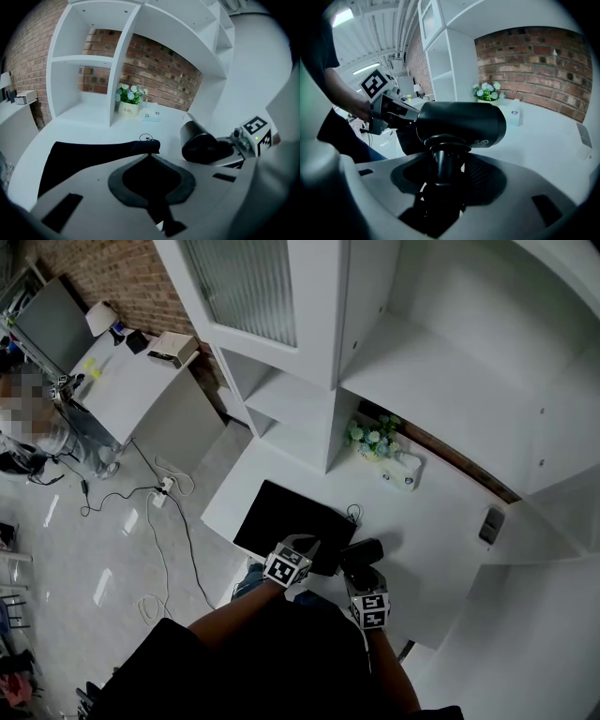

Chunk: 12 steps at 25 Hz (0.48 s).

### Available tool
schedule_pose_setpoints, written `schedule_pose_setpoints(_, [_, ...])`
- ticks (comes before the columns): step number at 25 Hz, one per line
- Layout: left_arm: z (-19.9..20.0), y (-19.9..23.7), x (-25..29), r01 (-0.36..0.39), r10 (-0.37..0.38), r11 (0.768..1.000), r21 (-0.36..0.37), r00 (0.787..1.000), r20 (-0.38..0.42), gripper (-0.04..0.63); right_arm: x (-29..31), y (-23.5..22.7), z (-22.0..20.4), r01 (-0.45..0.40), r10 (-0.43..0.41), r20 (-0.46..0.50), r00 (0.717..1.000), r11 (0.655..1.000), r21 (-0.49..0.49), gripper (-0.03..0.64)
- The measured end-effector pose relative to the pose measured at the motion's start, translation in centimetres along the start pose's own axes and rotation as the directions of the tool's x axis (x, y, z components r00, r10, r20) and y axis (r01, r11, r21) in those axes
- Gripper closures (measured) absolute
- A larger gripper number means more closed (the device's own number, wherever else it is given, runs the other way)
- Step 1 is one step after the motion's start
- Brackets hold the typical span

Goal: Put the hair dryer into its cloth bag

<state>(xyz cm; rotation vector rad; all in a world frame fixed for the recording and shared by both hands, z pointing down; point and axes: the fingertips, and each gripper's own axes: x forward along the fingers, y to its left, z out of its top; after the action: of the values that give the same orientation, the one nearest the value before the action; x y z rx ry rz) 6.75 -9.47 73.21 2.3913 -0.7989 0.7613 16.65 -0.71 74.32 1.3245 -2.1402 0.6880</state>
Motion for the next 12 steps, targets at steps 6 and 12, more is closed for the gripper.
schedule_pose_setpoints(6, [0.8,-0.3,-0.3,0.030,-0.030,1.000,-0.006,0.999,0.045,0.569,2.0,0.4,-1.9,-0.004,0.000,-0.101,0.995,0.999,-0.037,0.380])
schedule_pose_setpoints(12, [0.5,-0.7,-0.7,0.039,-0.038,0.999,-0.021,0.998,0.056,0.569,3.4,0.9,-3.0,-0.036,0.025,-0.163,0.986,0.997,-0.062,0.380])
